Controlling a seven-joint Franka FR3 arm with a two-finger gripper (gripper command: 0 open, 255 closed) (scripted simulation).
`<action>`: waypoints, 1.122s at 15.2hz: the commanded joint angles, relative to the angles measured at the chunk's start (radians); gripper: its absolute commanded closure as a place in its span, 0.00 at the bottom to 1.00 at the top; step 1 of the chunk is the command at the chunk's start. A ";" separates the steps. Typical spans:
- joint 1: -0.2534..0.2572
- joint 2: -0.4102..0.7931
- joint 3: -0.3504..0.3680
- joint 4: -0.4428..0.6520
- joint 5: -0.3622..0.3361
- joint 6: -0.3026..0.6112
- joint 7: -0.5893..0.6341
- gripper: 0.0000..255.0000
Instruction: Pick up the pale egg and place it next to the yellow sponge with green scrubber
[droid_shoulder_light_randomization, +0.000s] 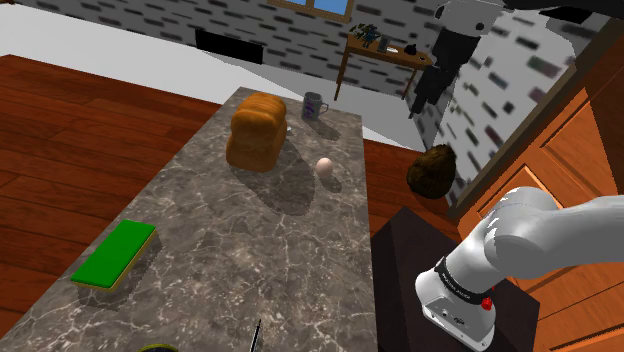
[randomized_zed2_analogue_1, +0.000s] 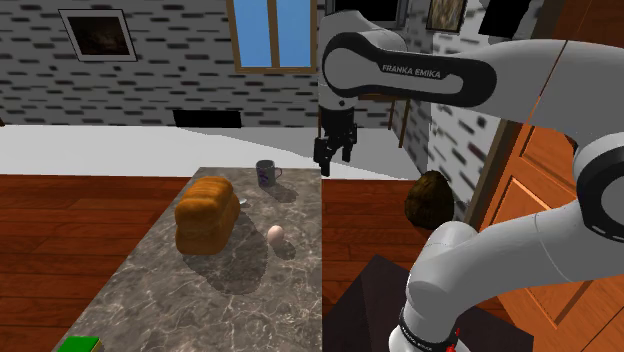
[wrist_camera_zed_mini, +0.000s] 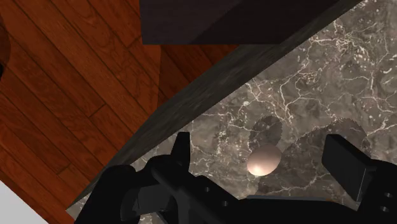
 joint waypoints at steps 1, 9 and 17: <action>0.000 0.000 0.000 0.000 0.000 0.000 0.000 0.00; 0.011 0.125 -0.002 -0.150 0.066 0.289 0.055 0.00; 0.038 0.343 -0.004 -0.209 0.149 0.584 0.080 0.00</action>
